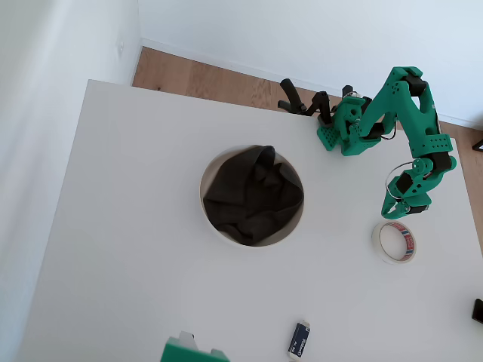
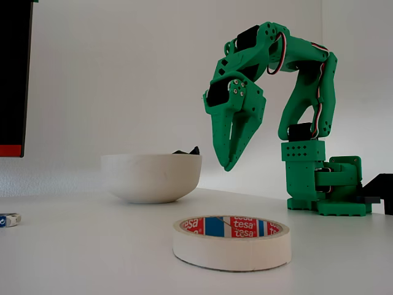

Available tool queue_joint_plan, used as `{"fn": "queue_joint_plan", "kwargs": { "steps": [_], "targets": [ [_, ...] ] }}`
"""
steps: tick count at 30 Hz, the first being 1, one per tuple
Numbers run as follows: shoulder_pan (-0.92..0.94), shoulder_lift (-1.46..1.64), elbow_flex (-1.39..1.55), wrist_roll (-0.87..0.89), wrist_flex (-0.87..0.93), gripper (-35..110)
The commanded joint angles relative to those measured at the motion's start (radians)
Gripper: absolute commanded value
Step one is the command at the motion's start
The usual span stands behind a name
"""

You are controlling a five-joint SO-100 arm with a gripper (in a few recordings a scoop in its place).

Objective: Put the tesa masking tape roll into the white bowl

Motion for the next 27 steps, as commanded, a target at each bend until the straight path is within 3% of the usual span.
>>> {"fn": "queue_joint_plan", "kwargs": {
  "steps": [1, 6, 7, 9, 10, 27],
  "targets": [
    [-0.127, -0.127, -0.198, 0.049, 0.021, -8],
    [-0.206, -0.19, -0.206, 0.091, -0.021, -8],
    [-0.21, -0.202, -0.206, 0.098, -0.023, -5],
    [-0.21, -0.21, -0.206, 0.114, -0.014, 18],
    [-0.206, -0.21, -0.206, 0.118, -0.012, 20],
    [-0.215, -0.284, -0.199, 0.172, -0.014, 16]
  ]
}}
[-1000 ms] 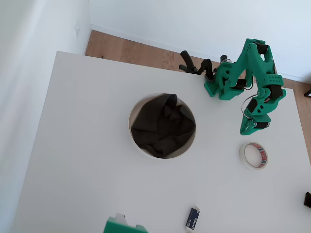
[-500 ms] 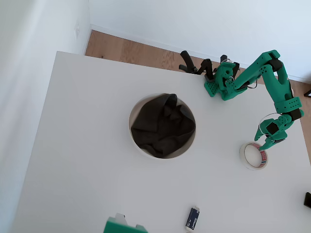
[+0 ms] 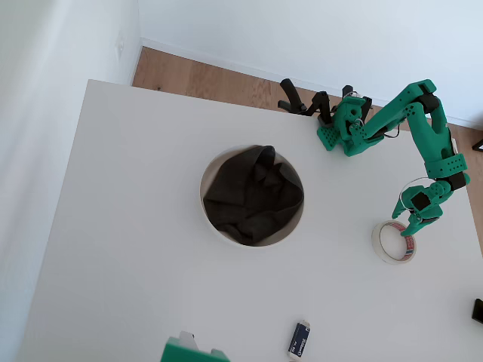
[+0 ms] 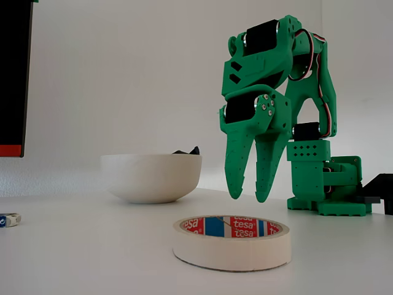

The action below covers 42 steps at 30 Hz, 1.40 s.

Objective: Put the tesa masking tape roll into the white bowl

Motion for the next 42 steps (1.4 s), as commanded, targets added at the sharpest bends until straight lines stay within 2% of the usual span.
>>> {"fn": "queue_joint_plan", "kwargs": {
  "steps": [1, 22, 25, 38, 42],
  "targets": [
    [-0.021, -0.005, -0.063, 0.028, 0.0, 16],
    [-0.153, -0.167, -0.061, 0.107, -0.069, 13],
    [-0.161, -0.167, -0.061, 0.106, -0.072, -8],
    [-0.16, -0.109, -0.064, 0.098, -0.1, -8],
    [-0.101, 0.048, -0.127, 0.067, -0.003, -8]
  ]
}}
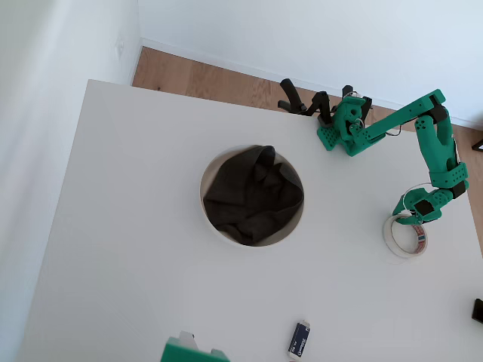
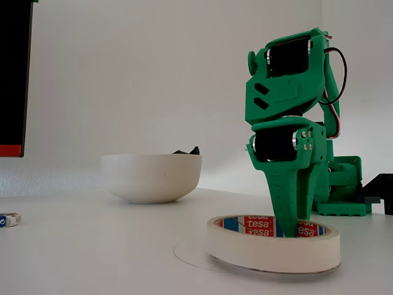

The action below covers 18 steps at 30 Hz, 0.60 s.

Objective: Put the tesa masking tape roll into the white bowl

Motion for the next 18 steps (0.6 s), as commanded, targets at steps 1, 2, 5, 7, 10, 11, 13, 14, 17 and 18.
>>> {"fn": "queue_joint_plan", "kwargs": {
  "steps": [1, 2, 5, 7, 10, 11, 13, 14, 17, 18],
  "targets": [
    [0.055, 0.227, -0.149, -0.021, 0.124, -8],
    [0.084, 0.252, -0.192, -0.028, 0.169, -8],
    [0.19, 0.336, -0.288, -0.072, 0.285, -8],
    [0.273, 0.393, -0.353, -0.107, 0.359, -8],
    [0.408, 0.474, -0.454, -0.161, 0.466, -8],
    [0.462, 0.497, -0.483, -0.178, 0.494, -8],
    [0.571, 0.534, -0.548, -0.216, 0.554, -8],
    [0.632, 0.552, -0.569, -0.235, 0.572, -8],
    [0.831, 0.607, -0.578, -0.296, 0.578, -8],
    [0.9, 0.614, -0.578, -0.314, 0.577, -8]
  ]
}}
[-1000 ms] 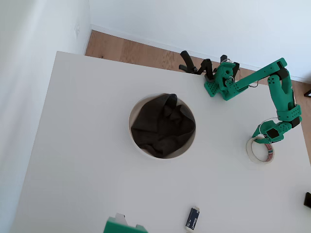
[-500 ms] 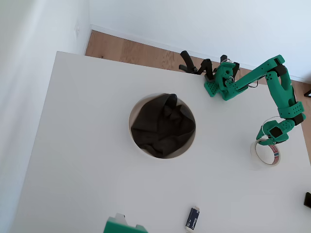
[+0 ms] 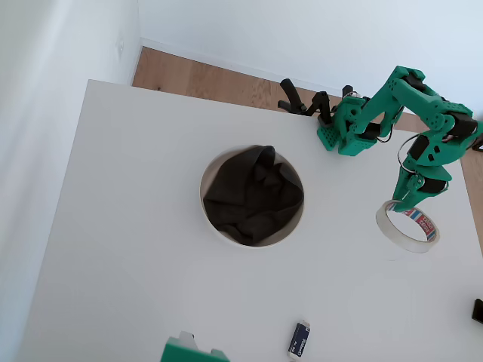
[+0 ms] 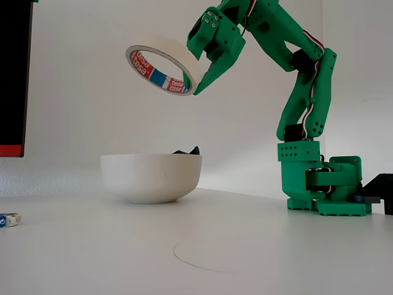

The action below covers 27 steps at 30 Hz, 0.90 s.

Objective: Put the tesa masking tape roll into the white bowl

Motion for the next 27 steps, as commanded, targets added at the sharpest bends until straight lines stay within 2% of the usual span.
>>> {"fn": "queue_joint_plan", "kwargs": {
  "steps": [1, 7, 11, 20, 27],
  "targets": [
    [0.293, 0.109, -0.074, -0.071, 0.009, -8],
    [0.687, -0.015, -0.069, -0.126, -0.107, -8],
    [0.847, -0.207, -0.069, -0.138, -0.242, -8],
    [0.942, -0.551, -0.069, -0.15, -0.414, -8],
    [0.922, -0.569, -0.072, -0.141, -0.431, -8]
  ]
}}
